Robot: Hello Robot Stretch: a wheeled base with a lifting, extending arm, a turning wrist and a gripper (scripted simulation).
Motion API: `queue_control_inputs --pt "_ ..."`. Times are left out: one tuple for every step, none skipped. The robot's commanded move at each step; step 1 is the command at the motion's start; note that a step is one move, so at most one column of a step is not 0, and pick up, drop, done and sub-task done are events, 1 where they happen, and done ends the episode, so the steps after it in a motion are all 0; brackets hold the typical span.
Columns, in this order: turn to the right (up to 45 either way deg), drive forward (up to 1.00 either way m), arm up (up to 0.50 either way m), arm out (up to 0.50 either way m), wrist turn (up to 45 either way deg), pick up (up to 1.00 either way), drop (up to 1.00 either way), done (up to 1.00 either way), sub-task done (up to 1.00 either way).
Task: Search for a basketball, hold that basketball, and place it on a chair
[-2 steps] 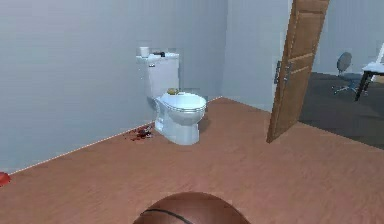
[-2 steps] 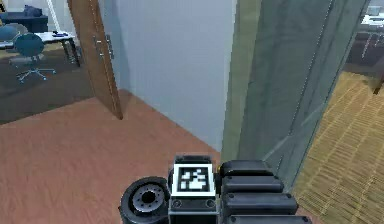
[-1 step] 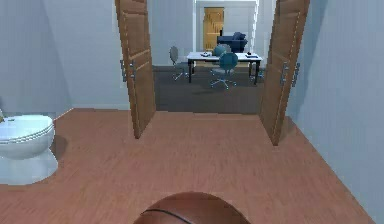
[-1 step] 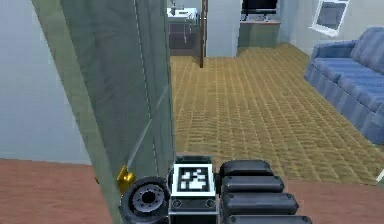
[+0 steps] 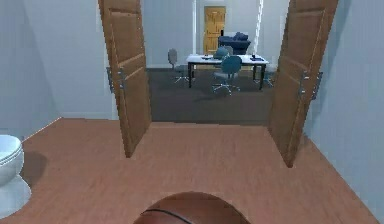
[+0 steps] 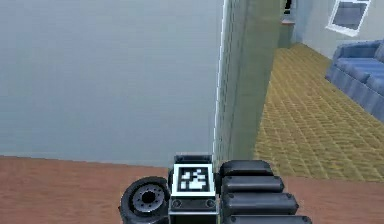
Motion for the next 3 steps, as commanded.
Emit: queue_control_inputs --pt "12.0 0.00 0.00 0.00 0.0 0.00 0.00 0.00 0.00" --pt "0.0 1.00 0.00 0.00 0.0 0.00 0.00 0.00 0.00" --pt "0.0 1.00 0.00 0.00 0.0 0.00 0.00 0.00 0.00"
